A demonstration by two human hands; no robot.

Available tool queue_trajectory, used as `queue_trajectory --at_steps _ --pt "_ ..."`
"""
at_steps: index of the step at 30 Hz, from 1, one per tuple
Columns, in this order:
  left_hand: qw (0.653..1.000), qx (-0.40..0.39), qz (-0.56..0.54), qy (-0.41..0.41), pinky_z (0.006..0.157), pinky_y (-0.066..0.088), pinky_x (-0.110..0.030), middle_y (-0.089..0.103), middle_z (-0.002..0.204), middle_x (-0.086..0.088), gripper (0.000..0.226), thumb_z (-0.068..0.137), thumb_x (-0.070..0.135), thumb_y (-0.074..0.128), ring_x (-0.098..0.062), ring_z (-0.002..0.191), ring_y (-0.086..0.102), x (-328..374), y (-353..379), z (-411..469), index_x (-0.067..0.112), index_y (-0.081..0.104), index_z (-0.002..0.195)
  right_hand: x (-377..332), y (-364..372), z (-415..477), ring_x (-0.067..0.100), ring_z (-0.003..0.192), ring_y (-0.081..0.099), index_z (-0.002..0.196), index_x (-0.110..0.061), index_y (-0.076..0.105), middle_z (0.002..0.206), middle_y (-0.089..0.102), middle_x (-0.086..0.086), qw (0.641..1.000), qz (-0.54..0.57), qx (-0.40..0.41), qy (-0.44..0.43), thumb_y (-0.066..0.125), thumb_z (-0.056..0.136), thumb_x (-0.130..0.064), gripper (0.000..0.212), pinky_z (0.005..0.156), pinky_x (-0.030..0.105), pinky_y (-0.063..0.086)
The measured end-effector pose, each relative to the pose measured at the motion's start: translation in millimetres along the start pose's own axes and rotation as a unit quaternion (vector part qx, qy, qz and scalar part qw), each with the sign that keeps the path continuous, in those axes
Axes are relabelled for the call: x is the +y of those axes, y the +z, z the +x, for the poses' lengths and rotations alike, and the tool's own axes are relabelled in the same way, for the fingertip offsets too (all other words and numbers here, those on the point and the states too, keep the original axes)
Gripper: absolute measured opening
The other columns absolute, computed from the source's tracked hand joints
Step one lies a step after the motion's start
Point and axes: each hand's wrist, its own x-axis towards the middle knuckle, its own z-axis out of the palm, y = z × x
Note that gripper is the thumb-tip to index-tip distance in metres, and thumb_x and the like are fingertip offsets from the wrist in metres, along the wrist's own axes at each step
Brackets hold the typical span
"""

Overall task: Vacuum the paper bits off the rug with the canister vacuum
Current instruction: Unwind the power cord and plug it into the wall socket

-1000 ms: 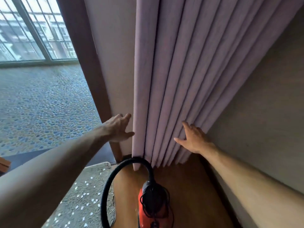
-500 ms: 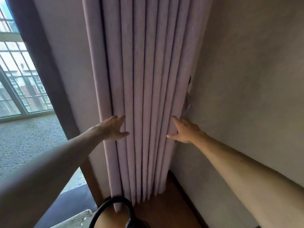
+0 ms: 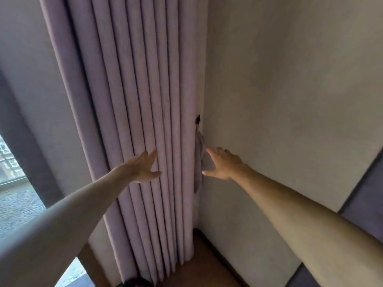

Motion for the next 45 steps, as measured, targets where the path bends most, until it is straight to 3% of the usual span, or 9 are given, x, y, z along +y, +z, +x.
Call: queue_trajectory --at_steps 5,10,16,21,25,29,36,40,45 --pt "0.999 -0.016 -0.012 0.026 0.093 0.05 -0.042 0.044 0.134 -0.013 0.083 0.095 0.045 0.057 -0.027 0.11 0.055 13 -6 8 0.014 0.009 0.155 10 -5 -13 0.037 0.127 0.045 0.152 -0.026 0.014 0.145 0.036 0.015 0.999 -0.012 -0.004 0.039 0.059 0.085 -0.061 0.088 0.091 0.045 0.043" --pt "0.998 -0.018 -0.011 0.064 0.077 0.045 -0.033 0.047 0.127 -0.012 0.083 0.094 0.049 0.057 -0.023 0.097 0.054 7 -7 23 0.015 0.011 0.155 14 -4 -15 0.038 0.125 0.045 0.151 -0.024 0.013 0.144 0.037 0.015 0.997 -0.025 -0.014 0.077 0.056 0.085 -0.064 0.088 0.091 0.047 0.045" --pt "0.995 -0.028 -0.006 0.098 0.096 0.048 -0.043 0.044 0.134 -0.014 0.082 0.094 0.048 0.057 -0.031 0.117 0.052 -7 -8 39 0.014 0.012 0.154 2 3 -19 0.037 0.124 0.046 0.153 -0.024 0.01 0.143 0.036 0.015 0.991 -0.034 -0.025 0.125 0.055 0.086 -0.064 0.09 0.09 0.047 0.046" --pt "0.989 -0.048 -0.008 0.137 0.095 0.048 -0.041 0.044 0.134 -0.015 0.086 0.093 0.049 0.057 -0.031 0.116 0.053 -25 4 51 0.014 0.008 0.155 -13 20 -30 0.036 0.126 0.045 0.153 -0.025 0.01 0.144 0.036 0.014 0.984 -0.026 -0.036 0.173 0.056 0.086 -0.064 0.09 0.093 0.048 0.047" --pt "0.981 -0.069 -0.006 0.179 0.092 0.048 -0.037 0.046 0.132 -0.014 0.085 0.094 0.047 0.058 -0.029 0.113 0.053 -34 26 59 0.014 0.009 0.155 -24 38 -46 0.037 0.125 0.048 0.152 -0.025 0.012 0.144 0.037 0.014 0.975 -0.027 -0.044 0.214 0.056 0.086 -0.064 0.089 0.092 0.048 0.047" --pt "0.972 -0.102 -0.001 0.211 0.1 0.045 -0.04 0.038 0.144 -0.016 0.086 0.094 0.049 0.056 -0.031 0.125 0.049 -40 50 62 0.014 0.006 0.156 -30 57 -68 0.038 0.116 0.055 0.151 -0.026 0.013 0.139 0.042 0.014 0.963 -0.019 -0.075 0.257 0.055 0.086 -0.063 0.087 0.086 0.044 0.048" --pt "0.957 -0.149 -0.004 0.247 0.102 0.045 -0.039 0.037 0.145 -0.016 0.084 0.096 0.049 0.053 -0.03 0.125 0.048 -28 93 64 0.016 0.003 0.156 -29 99 -108 0.032 0.104 0.061 0.151 -0.028 0.012 0.135 0.048 0.012 0.945 0.004 -0.114 0.307 0.053 0.088 -0.062 0.082 0.079 0.041 0.053" --pt "0.949 -0.178 -0.002 0.258 0.102 0.044 -0.039 0.036 0.147 -0.017 0.087 0.096 0.052 0.051 -0.031 0.125 0.047 -10 129 66 0.017 0.0 0.157 -21 136 -131 0.032 0.106 0.061 0.151 -0.027 0.014 0.134 0.049 0.012 0.933 0.012 -0.135 0.334 0.052 0.09 -0.06 0.079 0.073 0.036 0.048" --pt "0.938 -0.22 -0.013 0.267 0.102 0.041 -0.034 0.03 0.154 -0.016 0.082 0.098 0.045 0.052 -0.03 0.131 0.044 12 183 60 0.016 0.003 0.158 -16 197 -157 0.031 0.103 0.062 0.15 -0.023 0.016 0.132 0.052 0.015 0.916 0.07 -0.163 0.361 0.052 0.091 -0.058 0.078 0.078 0.039 0.053"
